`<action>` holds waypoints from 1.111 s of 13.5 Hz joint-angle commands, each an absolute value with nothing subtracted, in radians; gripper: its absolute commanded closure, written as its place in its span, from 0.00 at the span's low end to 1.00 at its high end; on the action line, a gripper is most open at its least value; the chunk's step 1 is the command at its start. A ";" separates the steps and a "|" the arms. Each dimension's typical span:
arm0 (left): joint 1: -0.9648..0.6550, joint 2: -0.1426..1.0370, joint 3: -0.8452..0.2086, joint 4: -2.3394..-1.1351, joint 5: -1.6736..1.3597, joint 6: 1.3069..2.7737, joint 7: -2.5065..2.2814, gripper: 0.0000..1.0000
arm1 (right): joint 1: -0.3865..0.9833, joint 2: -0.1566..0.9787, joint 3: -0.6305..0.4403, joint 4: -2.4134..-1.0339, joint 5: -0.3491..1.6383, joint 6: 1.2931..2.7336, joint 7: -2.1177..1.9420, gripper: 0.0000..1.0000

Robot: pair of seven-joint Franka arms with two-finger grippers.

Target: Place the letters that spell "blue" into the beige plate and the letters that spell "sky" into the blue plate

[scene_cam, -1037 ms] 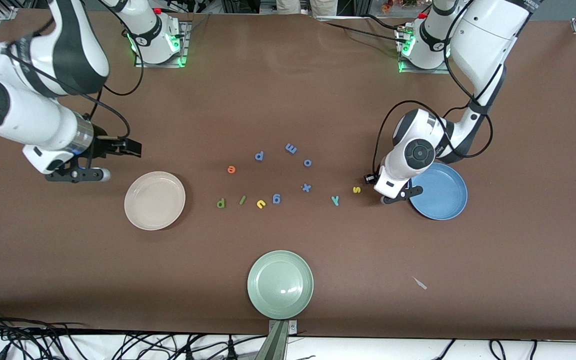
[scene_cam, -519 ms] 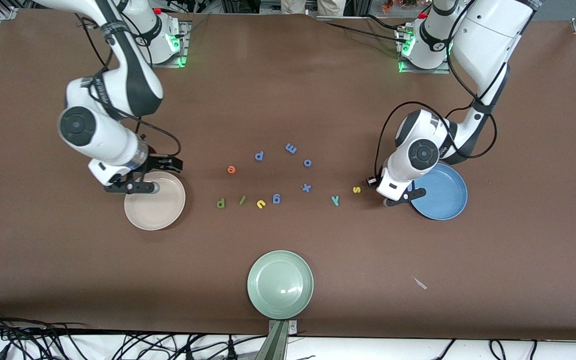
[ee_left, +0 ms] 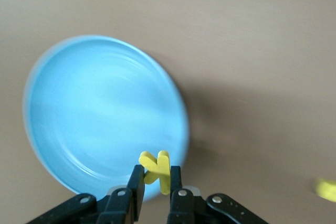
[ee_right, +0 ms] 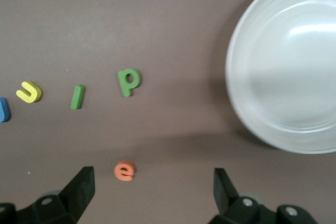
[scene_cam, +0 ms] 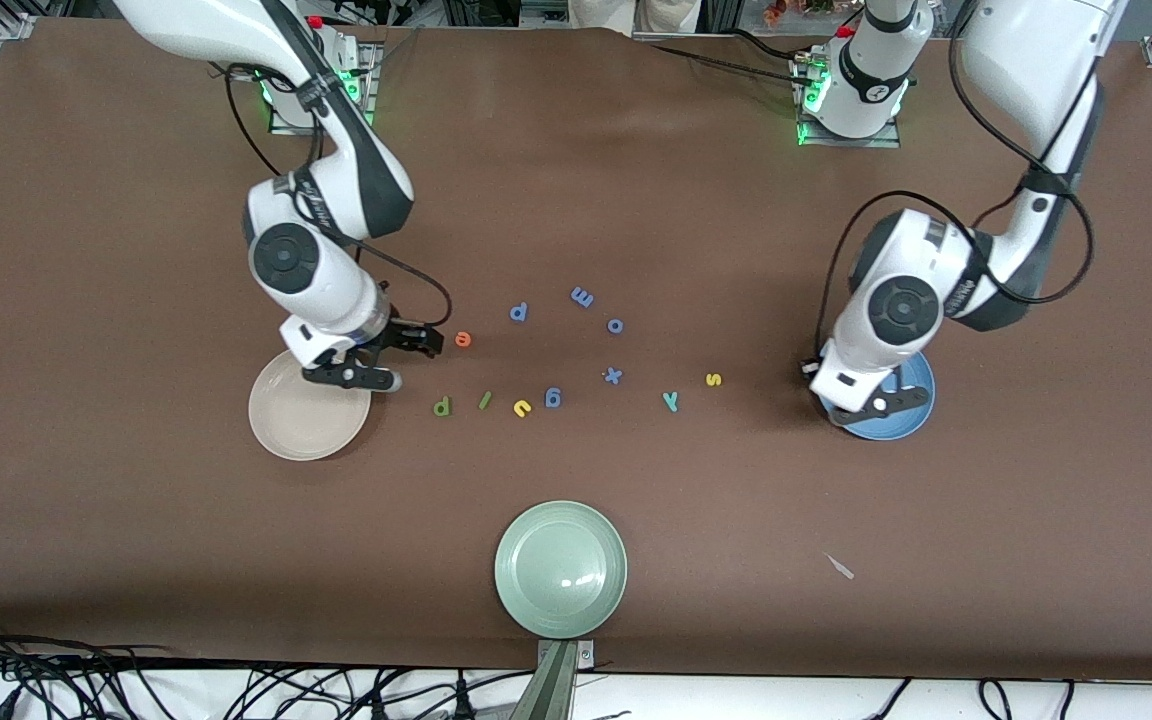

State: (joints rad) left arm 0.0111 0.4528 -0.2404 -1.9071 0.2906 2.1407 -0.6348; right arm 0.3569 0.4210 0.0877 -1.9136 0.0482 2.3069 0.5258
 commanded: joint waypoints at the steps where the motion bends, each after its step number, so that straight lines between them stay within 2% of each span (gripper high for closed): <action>1: 0.060 0.477 -0.253 -1.908 0.324 2.146 -0.566 0.42 | 0.376 0.448 0.081 -1.916 0.060 2.341 0.551 0.01; 2: 0.058 0.482 -0.255 -1.905 0.321 2.146 -0.568 0.00 | 0.382 0.457 0.081 -1.920 0.060 2.361 0.555 0.01; 4: 0.049 0.477 -0.268 -1.902 0.308 2.143 -0.583 0.00 | 0.414 0.477 0.081 -1.924 0.060 2.382 0.572 0.01; 8: 0.020 0.483 -0.388 -1.884 0.258 2.148 -0.750 0.00 | 0.433 0.502 0.081 -1.991 0.058 2.479 0.577 0.01; 12: -0.090 0.569 -0.391 -1.868 0.259 2.270 -0.975 0.00 | 0.437 0.506 0.081 -2.026 0.058 2.528 0.577 0.05; 15: -0.112 0.638 -0.391 -1.868 0.278 2.361 -1.071 0.00 | 0.463 0.518 0.080 -2.026 0.060 2.545 0.612 0.05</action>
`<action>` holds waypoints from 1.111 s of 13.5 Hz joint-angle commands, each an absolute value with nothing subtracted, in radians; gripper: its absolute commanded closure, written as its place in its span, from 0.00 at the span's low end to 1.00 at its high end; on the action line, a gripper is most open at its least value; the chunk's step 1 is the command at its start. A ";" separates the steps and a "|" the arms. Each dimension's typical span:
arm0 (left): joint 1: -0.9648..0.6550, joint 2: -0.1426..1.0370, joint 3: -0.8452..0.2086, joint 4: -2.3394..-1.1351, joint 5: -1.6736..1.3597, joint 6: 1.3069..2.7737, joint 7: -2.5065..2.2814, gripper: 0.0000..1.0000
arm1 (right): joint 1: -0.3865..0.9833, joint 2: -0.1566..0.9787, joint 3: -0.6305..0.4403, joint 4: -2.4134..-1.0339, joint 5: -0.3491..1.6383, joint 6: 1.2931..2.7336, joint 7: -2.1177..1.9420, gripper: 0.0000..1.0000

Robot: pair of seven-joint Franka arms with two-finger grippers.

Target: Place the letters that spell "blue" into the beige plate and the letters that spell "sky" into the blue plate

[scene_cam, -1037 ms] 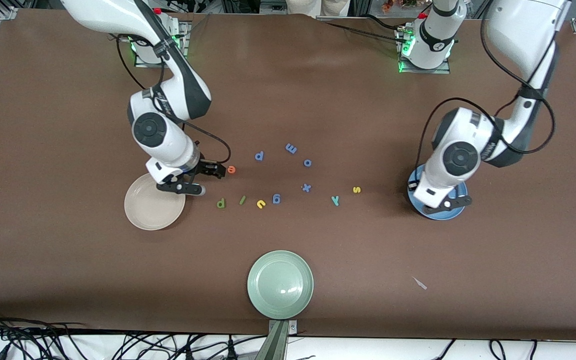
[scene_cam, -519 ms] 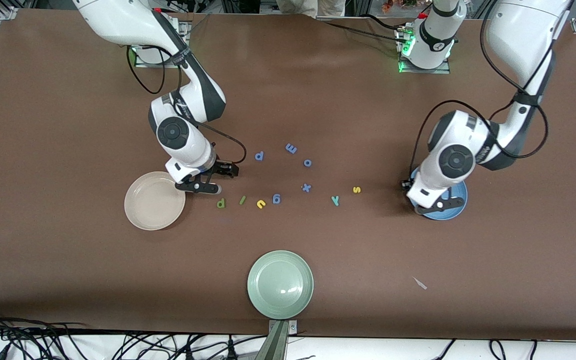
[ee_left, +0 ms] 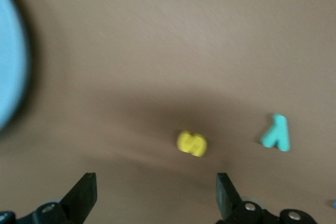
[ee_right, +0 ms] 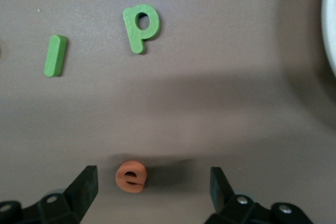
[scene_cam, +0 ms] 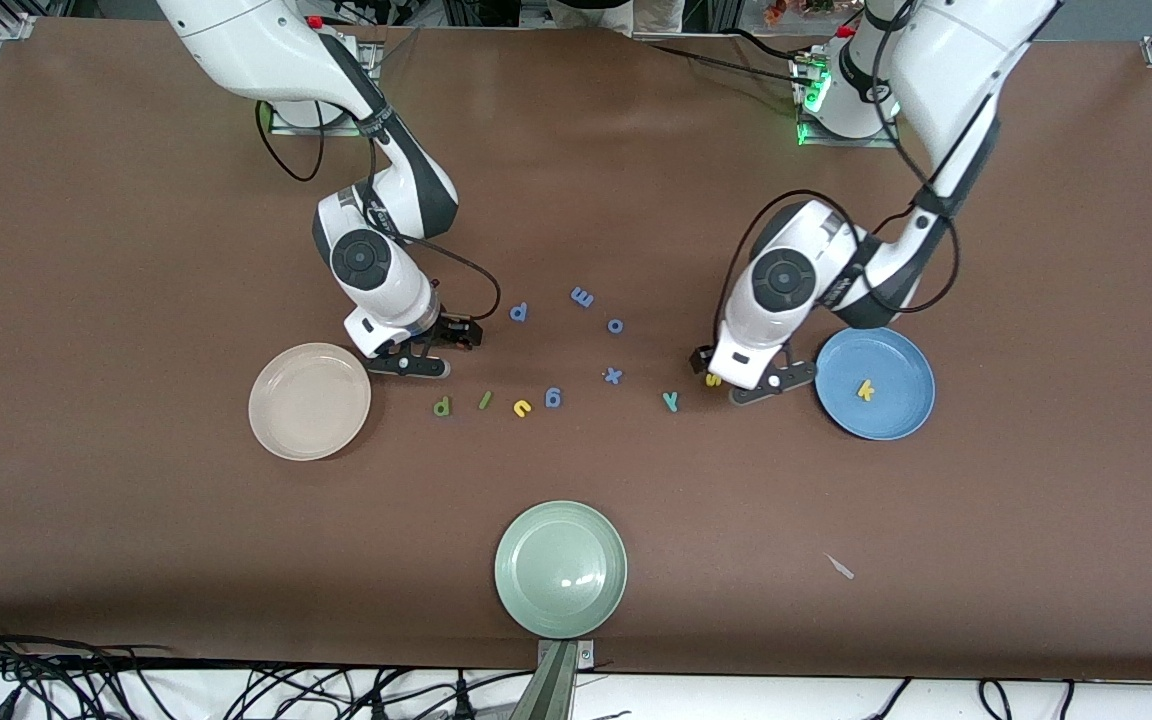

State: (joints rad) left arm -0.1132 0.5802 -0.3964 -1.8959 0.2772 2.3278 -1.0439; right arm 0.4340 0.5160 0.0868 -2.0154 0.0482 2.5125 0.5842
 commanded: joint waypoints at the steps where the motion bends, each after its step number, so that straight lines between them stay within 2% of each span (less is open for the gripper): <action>1: -0.112 0.655 -0.391 -1.867 0.279 2.387 -1.040 0.00 | 0.463 0.525 0.080 -2.026 0.060 2.556 0.612 0.05; 4: -0.088 0.658 -0.391 -1.870 0.272 2.399 -0.791 0.02 | 0.466 0.540 0.080 -2.026 0.060 2.579 0.614 0.06; 6: -0.090 0.660 -0.391 -1.868 0.273 2.402 -0.749 0.15 | 0.466 0.546 0.081 -2.026 0.058 2.591 0.614 0.15; 8: -0.094 0.660 -0.391 -1.868 0.279 2.404 -0.742 0.39 | 0.468 0.557 0.081 -2.026 0.058 2.603 0.614 0.27; 15: -0.104 0.669 -0.393 -1.845 0.363 2.404 -0.696 0.44 | 0.477 0.563 0.081 -2.026 0.060 2.608 0.634 0.59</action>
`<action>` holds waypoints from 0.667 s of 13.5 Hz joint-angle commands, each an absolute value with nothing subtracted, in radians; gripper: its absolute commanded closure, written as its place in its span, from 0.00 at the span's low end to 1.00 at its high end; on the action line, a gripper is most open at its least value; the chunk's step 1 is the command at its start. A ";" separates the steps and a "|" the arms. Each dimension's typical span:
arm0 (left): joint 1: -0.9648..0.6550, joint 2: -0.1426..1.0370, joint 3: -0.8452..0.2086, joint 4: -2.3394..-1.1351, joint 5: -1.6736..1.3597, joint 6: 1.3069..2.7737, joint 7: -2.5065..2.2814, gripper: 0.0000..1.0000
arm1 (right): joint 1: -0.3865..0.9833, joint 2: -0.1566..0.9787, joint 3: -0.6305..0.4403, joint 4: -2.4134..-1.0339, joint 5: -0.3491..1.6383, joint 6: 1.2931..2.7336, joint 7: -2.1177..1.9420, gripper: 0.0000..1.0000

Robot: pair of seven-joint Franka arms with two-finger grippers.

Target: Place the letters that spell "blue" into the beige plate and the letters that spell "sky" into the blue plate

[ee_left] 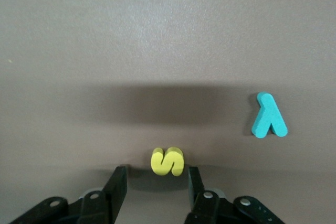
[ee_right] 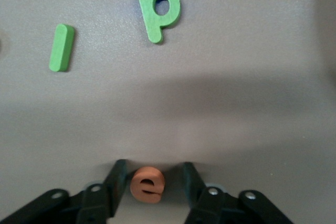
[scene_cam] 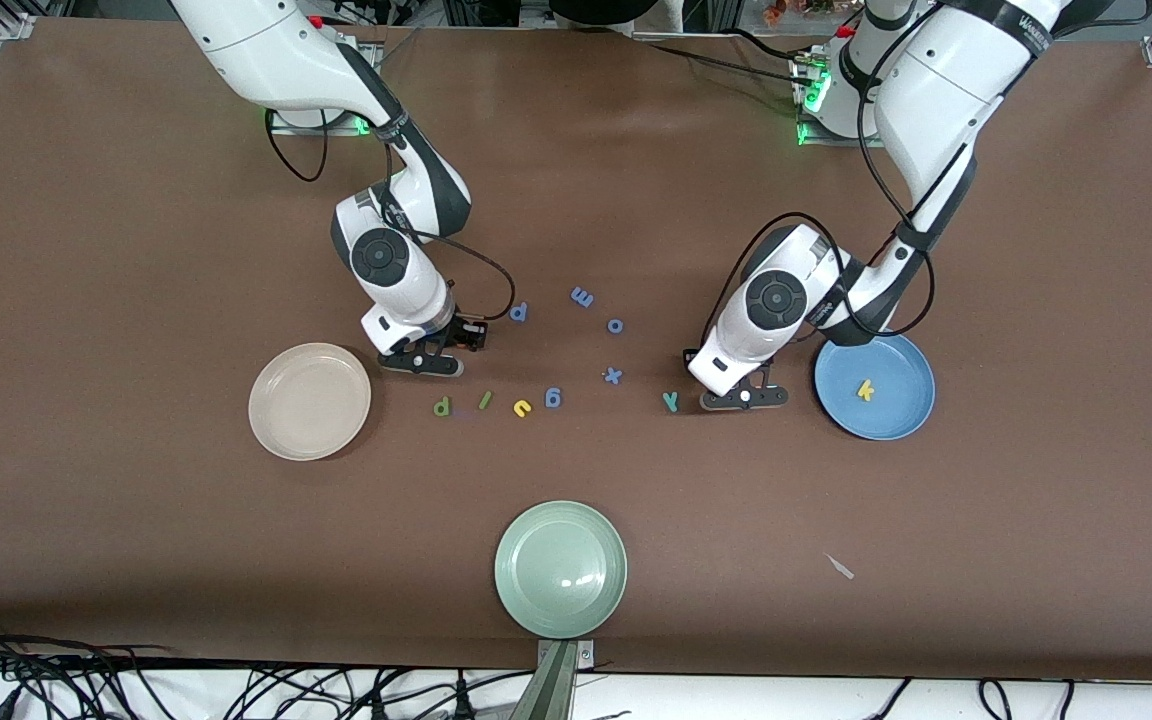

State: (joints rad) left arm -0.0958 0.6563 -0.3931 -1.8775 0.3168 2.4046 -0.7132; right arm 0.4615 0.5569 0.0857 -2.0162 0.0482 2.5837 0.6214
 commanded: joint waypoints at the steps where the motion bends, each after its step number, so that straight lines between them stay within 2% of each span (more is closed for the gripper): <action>1: -0.110 0.673 -0.393 -1.836 0.370 2.404 -0.696 0.44 | 0.477 0.560 0.081 -2.026 0.060 2.606 0.634 0.63; 2: -0.113 0.683 -0.393 -1.836 0.373 2.405 -0.696 0.44 | 0.477 0.555 0.080 -2.026 0.058 2.602 0.634 0.68; 5: -0.115 0.683 -0.391 -1.839 0.376 2.427 -0.695 0.44 | 0.474 0.529 0.072 -2.026 0.058 2.591 0.611 0.70; 7: -0.117 0.686 -0.391 -1.838 0.391 2.430 -0.695 0.44 | 0.469 0.497 0.049 -2.014 0.058 2.518 0.586 0.70; 8: -0.115 0.686 -0.391 -1.839 0.394 2.430 -0.695 0.50 | 0.469 0.474 0.028 -2.010 0.058 2.479 0.548 0.70; 9: -0.115 0.686 -0.391 -1.839 0.394 2.430 -0.695 0.61 | 0.468 0.457 0.002 -2.000 0.061 2.436 0.494 0.70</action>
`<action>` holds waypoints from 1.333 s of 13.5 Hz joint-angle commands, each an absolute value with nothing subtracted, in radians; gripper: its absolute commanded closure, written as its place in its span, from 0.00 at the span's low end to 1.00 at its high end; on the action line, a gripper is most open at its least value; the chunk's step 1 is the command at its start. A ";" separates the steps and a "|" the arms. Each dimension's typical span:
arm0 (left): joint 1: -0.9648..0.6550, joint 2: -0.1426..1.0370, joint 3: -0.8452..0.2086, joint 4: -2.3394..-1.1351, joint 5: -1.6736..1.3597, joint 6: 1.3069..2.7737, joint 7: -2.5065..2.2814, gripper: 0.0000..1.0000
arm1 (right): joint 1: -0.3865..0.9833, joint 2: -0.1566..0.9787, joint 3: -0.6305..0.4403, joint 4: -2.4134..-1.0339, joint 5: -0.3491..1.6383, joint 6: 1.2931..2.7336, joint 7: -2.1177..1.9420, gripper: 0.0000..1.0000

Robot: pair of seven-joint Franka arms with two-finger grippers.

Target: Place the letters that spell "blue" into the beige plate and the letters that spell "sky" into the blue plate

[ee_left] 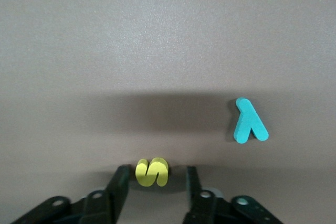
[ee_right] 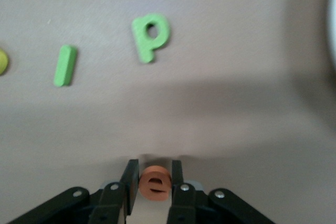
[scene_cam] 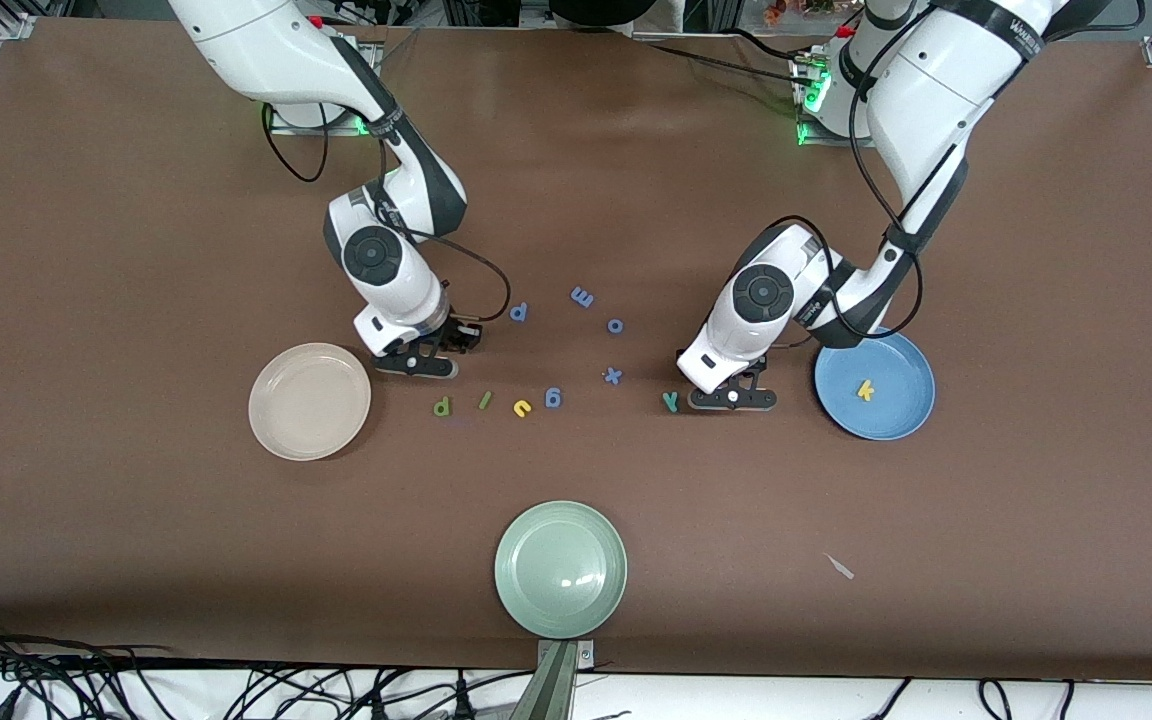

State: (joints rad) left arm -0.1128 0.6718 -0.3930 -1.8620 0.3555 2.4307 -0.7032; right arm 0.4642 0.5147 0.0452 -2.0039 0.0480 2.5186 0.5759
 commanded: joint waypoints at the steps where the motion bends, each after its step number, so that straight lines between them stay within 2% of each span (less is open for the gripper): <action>1: -0.115 0.684 -0.391 -1.839 0.394 2.430 -0.695 0.83 | 0.468 0.445 -0.029 -1.979 0.064 2.387 0.442 0.70; 2: -0.117 0.678 -0.393 -1.839 0.396 2.421 -0.698 0.88 | 0.468 0.440 -0.056 -1.947 0.064 2.334 0.390 0.70; 4: -0.120 0.648 -0.390 -1.838 0.394 2.383 -0.687 0.88 | 0.466 0.433 -0.118 -1.886 0.066 2.229 0.278 0.70; 6: -0.118 0.597 -0.390 -1.836 0.394 2.307 -0.687 0.99 | 0.451 0.439 -0.178 -1.868 0.072 2.221 0.142 0.69; 9: -0.097 0.525 -0.377 -1.835 0.394 2.189 -0.629 0.99 | 0.396 0.456 -0.178 -1.868 0.112 2.233 0.051 0.65; 12: -0.006 0.508 -0.370 -1.845 0.396 2.097 -0.497 0.93 | 0.397 0.456 -0.178 -1.875 0.114 2.243 0.069 0.30; 13: 0.035 0.508 -0.371 -1.853 0.408 2.094 -0.473 0.93 | 0.400 0.456 -0.175 -1.871 0.118 2.243 0.078 0.26; 15: 0.080 0.509 -0.371 -1.871 0.465 2.088 -0.451 0.91 | 0.414 0.460 -0.169 -1.862 0.169 2.244 0.127 0.26; 16: 0.113 0.515 -0.376 -1.887 0.481 2.094 -0.451 0.71 | 0.423 0.463 -0.164 -1.852 0.184 2.244 0.143 0.26; 17: 0.126 0.520 -0.379 -1.890 0.482 2.098 -0.456 0.09 | 0.432 0.475 -0.160 -1.832 0.187 2.244 0.170 0.26; 18: 0.120 0.522 -0.382 -1.887 0.479 2.098 -0.462 0.00 | 0.451 0.483 -0.149 -1.815 0.187 2.244 0.210 0.26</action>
